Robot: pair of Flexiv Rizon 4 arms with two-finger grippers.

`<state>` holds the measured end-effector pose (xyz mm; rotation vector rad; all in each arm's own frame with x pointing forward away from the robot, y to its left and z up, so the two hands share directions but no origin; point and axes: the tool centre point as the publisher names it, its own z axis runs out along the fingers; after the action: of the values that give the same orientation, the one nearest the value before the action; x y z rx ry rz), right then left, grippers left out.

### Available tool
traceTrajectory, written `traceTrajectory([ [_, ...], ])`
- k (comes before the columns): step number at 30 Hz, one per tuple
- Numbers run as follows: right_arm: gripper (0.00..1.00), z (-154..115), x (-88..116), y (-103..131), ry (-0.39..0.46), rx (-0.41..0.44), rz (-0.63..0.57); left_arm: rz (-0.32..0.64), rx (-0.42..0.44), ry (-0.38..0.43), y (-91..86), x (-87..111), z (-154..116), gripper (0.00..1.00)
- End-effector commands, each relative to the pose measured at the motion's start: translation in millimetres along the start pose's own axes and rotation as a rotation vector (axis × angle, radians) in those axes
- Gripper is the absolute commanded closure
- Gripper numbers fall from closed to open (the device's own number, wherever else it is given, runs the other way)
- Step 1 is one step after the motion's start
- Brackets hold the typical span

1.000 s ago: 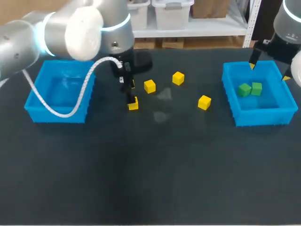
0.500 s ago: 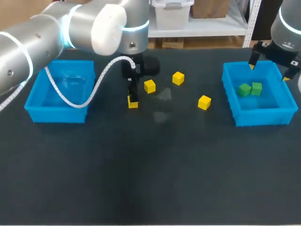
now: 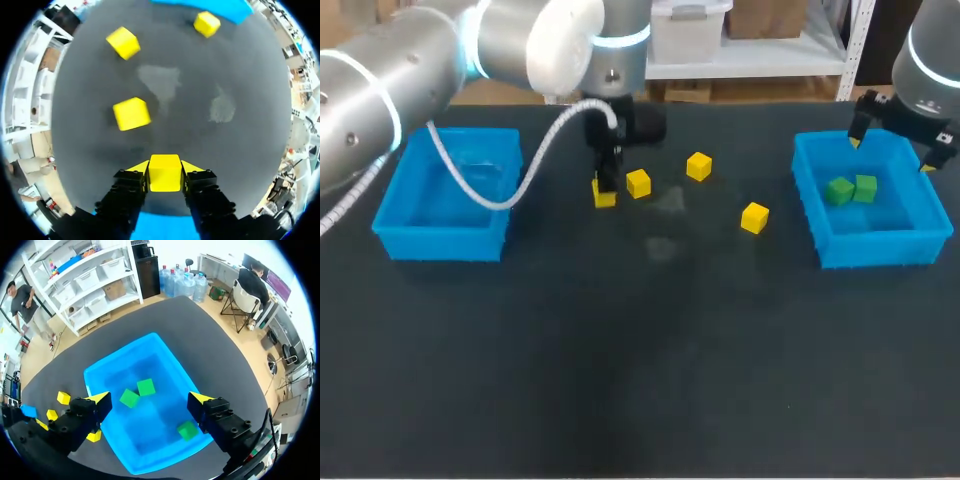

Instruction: Put the green cubes in the right bin and the yellow cubes in the left bin.

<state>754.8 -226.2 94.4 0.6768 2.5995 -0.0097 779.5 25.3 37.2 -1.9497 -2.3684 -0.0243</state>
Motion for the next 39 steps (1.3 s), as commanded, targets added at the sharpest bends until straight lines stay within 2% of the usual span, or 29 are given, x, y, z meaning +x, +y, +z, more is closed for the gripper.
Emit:
traceTrajectory([
  [1,0.00,-0.8,3.3,-3.0,-0.046,-0.005,0.002,-0.068,-0.064,-0.156,-4.4,32.4,-56.5,1.00],
  [6,0.00,-0.8,3.3,-3.0,-0.046,-0.005,0.002,-0.210,-0.150,-0.261,14.3,71.5,-103.8,1.00],
  [11,0.00,-0.8,3.3,-3.0,-0.046,-0.005,0.002,-0.375,-0.224,-0.291,30.7,124.2,-124.2,1.00],
  [15,0.00,-0.8,3.3,-3.0,-0.046,-0.005,0.002,-0.484,-0.251,-0.277,35.3,163.3,-120.8,1.00],
  [19,0.00,-0.8,3.3,-3.0,-0.046,-0.005,0.002,-0.553,-0.254,-0.257,34.6,189.7,-107.6,1.00],
  [27,0.00,-0.8,3.3,-3.0,-0.046,-0.005,0.002,-0.661,-0.257,-0.211,37.7,218.7,-82.3,1.00],
  [31,0.00,-0.8,3.3,-3.0,-0.046,-0.005,0.002,-0.684,-0.256,-0.173,37.8,228.3,-75.4,1.00],
  [33,0.00,-0.8,3.3,-3.0,-0.046,-0.005,0.002,-0.684,-0.249,-0.177,35.6,228.2,-74.8,0.00],
  [39,0.00,-0.8,3.3,-3.0,-0.046,-0.005,0.002,-0.665,-0.254,-0.202,31.8,219.1,-87.6,0.00],
])
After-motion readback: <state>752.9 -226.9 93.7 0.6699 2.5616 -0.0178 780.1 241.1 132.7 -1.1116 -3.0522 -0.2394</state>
